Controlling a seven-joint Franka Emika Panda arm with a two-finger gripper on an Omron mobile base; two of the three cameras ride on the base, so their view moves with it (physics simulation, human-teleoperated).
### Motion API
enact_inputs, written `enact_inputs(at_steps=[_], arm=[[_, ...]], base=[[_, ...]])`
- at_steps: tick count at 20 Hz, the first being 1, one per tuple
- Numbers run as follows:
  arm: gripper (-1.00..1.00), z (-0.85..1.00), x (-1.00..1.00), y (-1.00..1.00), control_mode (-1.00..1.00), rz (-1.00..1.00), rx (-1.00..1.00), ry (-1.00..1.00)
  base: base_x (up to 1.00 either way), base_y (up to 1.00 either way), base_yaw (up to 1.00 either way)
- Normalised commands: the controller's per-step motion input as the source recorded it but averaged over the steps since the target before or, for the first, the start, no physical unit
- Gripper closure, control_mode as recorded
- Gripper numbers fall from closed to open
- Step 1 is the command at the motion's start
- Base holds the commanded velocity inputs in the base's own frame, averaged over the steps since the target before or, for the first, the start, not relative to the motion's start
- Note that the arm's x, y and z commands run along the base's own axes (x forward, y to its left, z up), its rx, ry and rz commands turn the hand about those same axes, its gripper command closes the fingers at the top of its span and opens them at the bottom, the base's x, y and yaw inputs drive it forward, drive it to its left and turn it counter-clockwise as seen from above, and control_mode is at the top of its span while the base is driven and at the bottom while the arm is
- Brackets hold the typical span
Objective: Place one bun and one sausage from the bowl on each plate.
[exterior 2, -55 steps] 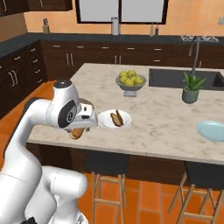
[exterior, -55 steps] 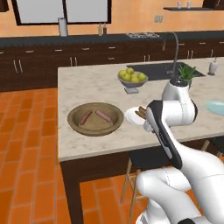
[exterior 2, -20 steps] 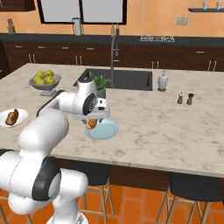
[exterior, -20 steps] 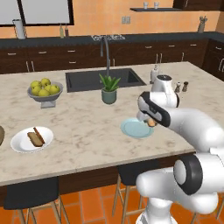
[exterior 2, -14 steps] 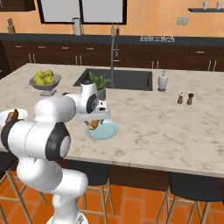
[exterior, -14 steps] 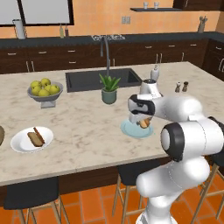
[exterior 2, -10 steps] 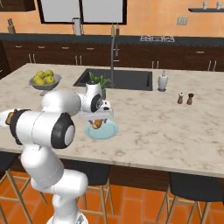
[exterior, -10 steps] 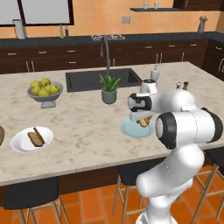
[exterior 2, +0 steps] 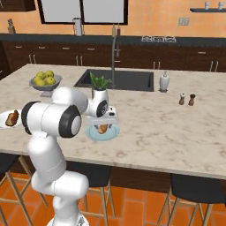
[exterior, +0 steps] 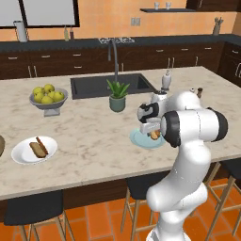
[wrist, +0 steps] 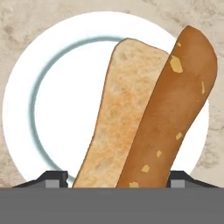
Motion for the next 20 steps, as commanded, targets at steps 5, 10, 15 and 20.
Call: enact_inputs(at_steps=[5,10,15,20], arm=[[1.0,-0.2,0.02,-0.02,-1.0,0.02,0.04,0.0],[-1.0,-0.01,0.09,0.0,-1.0,0.0,0.0,0.0],[-1.0,0.1,0.1,0.0,-1.0,0.0,0.0,0.01],[-1.0,0.66,-0.11,0.0,-1.0,-0.03,-0.01,0.01]], base=[[0.0,0.0,0.0],[0.0,0.0,0.0],[0.0,0.0,0.0],[0.0,0.0,0.0]])
